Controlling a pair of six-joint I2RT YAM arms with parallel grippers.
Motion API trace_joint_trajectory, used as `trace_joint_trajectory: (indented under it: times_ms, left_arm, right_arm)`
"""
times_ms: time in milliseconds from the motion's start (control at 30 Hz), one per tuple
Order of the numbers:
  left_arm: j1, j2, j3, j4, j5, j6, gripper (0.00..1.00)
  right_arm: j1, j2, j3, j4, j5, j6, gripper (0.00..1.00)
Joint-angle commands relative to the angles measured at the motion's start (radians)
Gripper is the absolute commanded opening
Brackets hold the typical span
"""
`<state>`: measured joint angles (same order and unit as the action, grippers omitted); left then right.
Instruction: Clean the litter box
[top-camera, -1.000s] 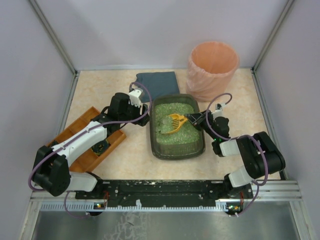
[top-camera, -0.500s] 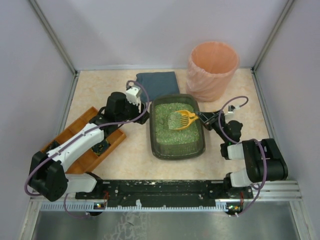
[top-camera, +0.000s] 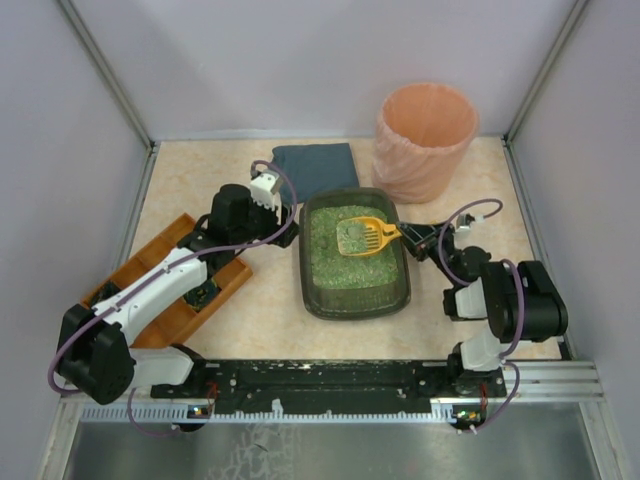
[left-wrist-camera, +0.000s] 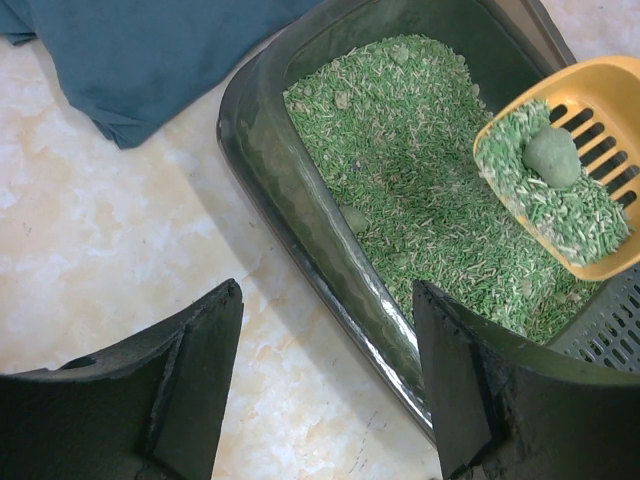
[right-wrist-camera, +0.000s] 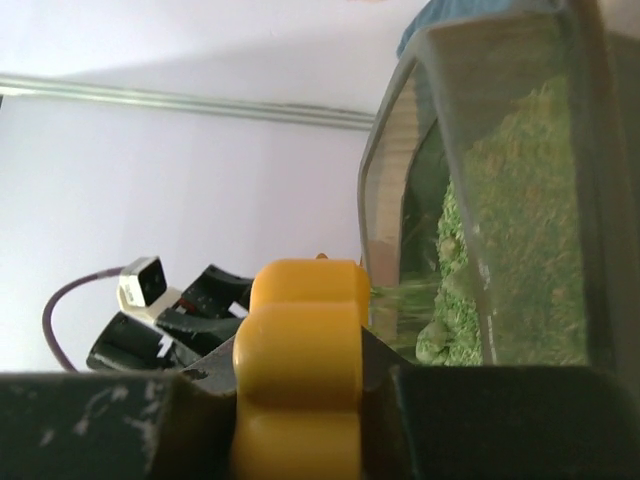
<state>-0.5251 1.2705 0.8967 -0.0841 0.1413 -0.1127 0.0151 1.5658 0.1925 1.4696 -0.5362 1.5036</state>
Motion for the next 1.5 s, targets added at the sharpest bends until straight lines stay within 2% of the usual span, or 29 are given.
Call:
trace_joint_trajectory:
  times_ms: [0,67,200,300,367,433,567,700,767,833,967,1100,1167,1267,1433,1467]
  left_arm:
    - [0.007,-0.021,-0.007,0.034,0.013,-0.008,0.74]
    - [0.008,-0.024,-0.009,0.028,0.010,-0.009,0.74]
    - [0.009,-0.029,-0.018,0.049,0.012,-0.009,0.75]
    - [0.010,-0.023,-0.006,0.031,0.012,-0.009,0.74]
    - [0.011,-0.030,-0.012,0.032,0.003,-0.009,0.75]
    - [0.011,-0.035,-0.024,0.056,0.005,-0.010,0.75]
    - [0.013,-0.025,-0.006,0.025,0.003,-0.009,0.75]
    - [0.013,-0.033,-0.024,0.058,0.007,-0.010,0.75]
    - [0.014,-0.025,-0.011,0.046,0.013,-0.011,0.75]
    - [0.015,-0.024,-0.003,0.020,0.006,-0.009,0.74]
    - [0.015,-0.034,-0.024,0.061,0.012,-0.010,0.75]
    - [0.017,-0.023,-0.005,0.026,0.015,-0.010,0.75]
    - [0.017,-0.029,-0.014,0.044,0.014,-0.011,0.75]
    - [0.019,-0.028,-0.015,0.052,0.021,-0.012,0.75]
    - [0.018,-0.027,-0.016,0.048,0.012,-0.012,0.75]
    - [0.018,-0.025,-0.015,0.047,0.011,-0.011,0.75]
  right_arm:
    - [-0.003,-0.019,0.025,0.249,-0.021,0.026,0.00]
    - [-0.036,-0.019,0.004,0.230,0.004,0.031,0.00]
    - [0.042,0.002,0.086,0.232,-0.041,0.022,0.00]
    - [-0.019,-0.009,0.042,0.206,-0.010,0.015,0.00]
    - [-0.004,-0.009,0.061,0.197,-0.013,0.015,0.00]
    - [0.049,-0.016,0.112,0.159,-0.051,-0.013,0.00]
    - [-0.024,-0.064,0.056,0.093,-0.009,-0.030,0.00]
    - [0.065,-0.099,0.154,-0.030,-0.074,-0.118,0.00]
    - [0.022,-0.137,0.135,-0.084,-0.061,-0.139,0.00]
    - [-0.019,-0.161,0.095,-0.097,-0.018,-0.120,0.00]
    - [0.055,-0.148,0.177,-0.120,-0.092,-0.150,0.00]
    - [-0.006,-0.157,0.114,-0.085,-0.025,-0.092,0.00]
    - [0.046,-0.140,0.165,-0.085,-0.064,-0.104,0.00]
    - [0.052,-0.135,0.171,-0.062,-0.053,-0.067,0.00]
    - [0.053,-0.193,0.216,-0.145,-0.027,-0.060,0.00]
    - [0.052,-0.211,0.233,-0.218,-0.019,-0.062,0.00]
